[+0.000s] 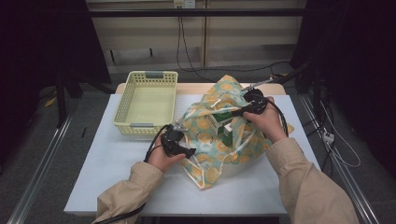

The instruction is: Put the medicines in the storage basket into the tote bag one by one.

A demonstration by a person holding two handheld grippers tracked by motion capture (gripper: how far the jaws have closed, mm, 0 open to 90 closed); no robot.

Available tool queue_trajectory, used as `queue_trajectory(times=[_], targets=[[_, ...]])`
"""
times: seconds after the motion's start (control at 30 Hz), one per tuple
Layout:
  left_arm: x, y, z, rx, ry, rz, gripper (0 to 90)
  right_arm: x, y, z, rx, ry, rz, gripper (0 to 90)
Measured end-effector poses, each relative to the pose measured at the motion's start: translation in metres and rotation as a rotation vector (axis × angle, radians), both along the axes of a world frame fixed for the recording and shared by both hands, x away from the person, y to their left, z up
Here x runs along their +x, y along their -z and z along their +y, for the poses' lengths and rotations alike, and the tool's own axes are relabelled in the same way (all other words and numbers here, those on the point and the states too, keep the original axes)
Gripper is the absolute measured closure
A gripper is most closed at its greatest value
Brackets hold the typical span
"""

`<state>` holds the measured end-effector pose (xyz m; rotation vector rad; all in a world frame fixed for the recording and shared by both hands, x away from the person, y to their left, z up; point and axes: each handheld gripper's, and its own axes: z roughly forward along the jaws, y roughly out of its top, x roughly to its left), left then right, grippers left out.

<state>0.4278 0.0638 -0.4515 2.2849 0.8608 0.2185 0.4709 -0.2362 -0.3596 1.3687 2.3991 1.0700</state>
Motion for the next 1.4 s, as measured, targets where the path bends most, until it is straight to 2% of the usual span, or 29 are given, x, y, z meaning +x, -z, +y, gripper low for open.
queue_trajectory(times=[0.1, 0.2, 0.23, 0.27, 0.3, 0.37, 0.43, 0.47, 0.5, 0.77, 1.03, 1.2, 1.27, 1.4], targets=[[0.001, 0.001, -0.003, 0.023, -0.017, -0.02, 28.0, 0.0, 0.0, 0.0, 0.002, 0.001, 0.0, 90.0], [0.003, 0.0, -0.005, 0.025, -0.039, -0.027, 37.2, 0.0, 0.0, -0.001, 0.003, -0.001, 0.002, 90.0], [0.004, -0.001, -0.006, 0.02, -0.031, -0.026, 41.7, 0.0, 0.0, -0.001, 0.003, 0.0, 0.003, 90.0], [0.003, -0.001, -0.007, 0.002, -0.015, -0.022, 52.2, 0.001, 0.0, -0.002, 0.002, 0.001, 0.003, 90.0], [0.003, 0.0, -0.009, 0.004, -0.014, -0.022, 59.3, 0.001, 0.0, -0.002, 0.005, 0.002, 0.002, 90.0], [0.004, -0.002, -0.012, 0.014, -0.021, -0.018, 61.8, 0.001, 0.0, -0.002, 0.007, 0.002, 0.003, 90.0], [0.005, -0.002, -0.013, 0.008, -0.028, -0.006, 71.2, 0.0, 0.0, -0.001, 0.004, 0.0, 0.002, 90.0], [0.006, -0.002, -0.013, -0.014, -0.012, 0.021, 77.9, 0.0, 0.0, -0.001, 0.002, 0.0, 0.002, 90.0], [0.006, -0.002, -0.014, -0.02, -0.011, 0.03, 89.9, 0.0, 0.0, -0.001, 0.003, -0.001, 0.002, 90.0], [0.009, -0.006, -0.014, -0.023, -0.024, 0.068, 90.0, 0.0, -0.001, -0.003, 0.004, 0.001, -0.001, 90.0], [0.011, -0.03, -0.01, -0.036, -0.005, 0.06, 90.0, -0.002, -0.004, -0.006, 0.009, 0.004, -0.009, 90.0], [0.011, -0.043, -0.009, -0.06, -0.007, 0.048, 90.0, -0.004, -0.006, -0.007, 0.01, 0.002, -0.011, 90.0], [0.011, -0.051, -0.01, -0.076, 0.0, 0.038, 90.0, -0.004, -0.006, -0.008, 0.012, 0.005, -0.014, 90.0], [0.014, -0.067, -0.015, -0.097, 0.03, 0.042, 90.0, -0.005, -0.008, -0.01, 0.014, 0.008, -0.018, 90.0]])
